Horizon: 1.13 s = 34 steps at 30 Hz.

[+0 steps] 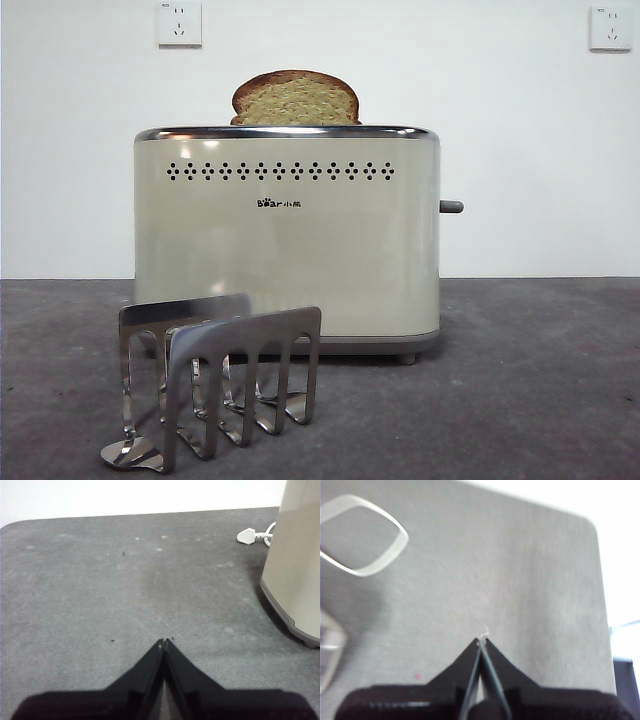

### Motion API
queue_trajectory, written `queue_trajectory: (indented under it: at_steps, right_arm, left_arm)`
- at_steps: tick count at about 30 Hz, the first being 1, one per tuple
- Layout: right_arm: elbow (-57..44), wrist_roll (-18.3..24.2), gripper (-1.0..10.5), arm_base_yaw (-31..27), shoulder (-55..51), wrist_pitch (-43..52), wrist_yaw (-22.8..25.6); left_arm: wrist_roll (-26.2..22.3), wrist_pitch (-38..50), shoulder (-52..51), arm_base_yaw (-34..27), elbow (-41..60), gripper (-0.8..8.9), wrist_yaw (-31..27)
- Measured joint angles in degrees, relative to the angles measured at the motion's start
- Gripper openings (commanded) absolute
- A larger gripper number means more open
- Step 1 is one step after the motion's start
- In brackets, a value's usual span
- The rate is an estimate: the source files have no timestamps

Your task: Pick up a slice of bread from the rack,put the bread on the toaster,press the button

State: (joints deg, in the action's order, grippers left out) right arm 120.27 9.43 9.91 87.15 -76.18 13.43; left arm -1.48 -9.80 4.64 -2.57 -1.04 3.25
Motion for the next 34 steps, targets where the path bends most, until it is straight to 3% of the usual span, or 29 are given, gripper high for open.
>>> queue_trajectory:
  at_steps: [3, 11, 16, 22, 28, 34]
  right_arm:
    - [-9.1, 0.9, 0.0, 0.2, -8.7, 8.4, 0.0]
    - [-51.7, 0.9, 0.0, -2.2, -36.7, 57.0, -0.3]
    - [-78.2, 0.9, 0.0, -4.7, -53.9, 78.2, -2.8]
    - [-104.6, 0.9, 0.0, -6.8, -70.9, 81.5, -11.8]
    - [-117.4, 0.3, 0.0, -7.6, -81.9, 81.0, -21.2]
    - [-118.9, -1.6, 0.0, -7.7, -86.6, 73.9, -19.4]
  left_arm:
    - [0.0, 0.0, 0.0, 0.0, 0.0, -0.02, 0.0]
    - [0.0, 0.0, 0.0, 0.0, 0.0, -0.02, 0.0]
    - [0.0, 0.0, 0.0, 0.0, 0.0, -0.02, 0.0]
    - [0.0, 0.0, 0.0, 0.0, 0.0, -0.02, 0.0]
    - [0.0, 0.0, 0.0, 0.0, 0.0, -0.01, 0.0]
    - [0.0, 0.0, 0.0, 0.0, 0.0, -0.02, 0.0]
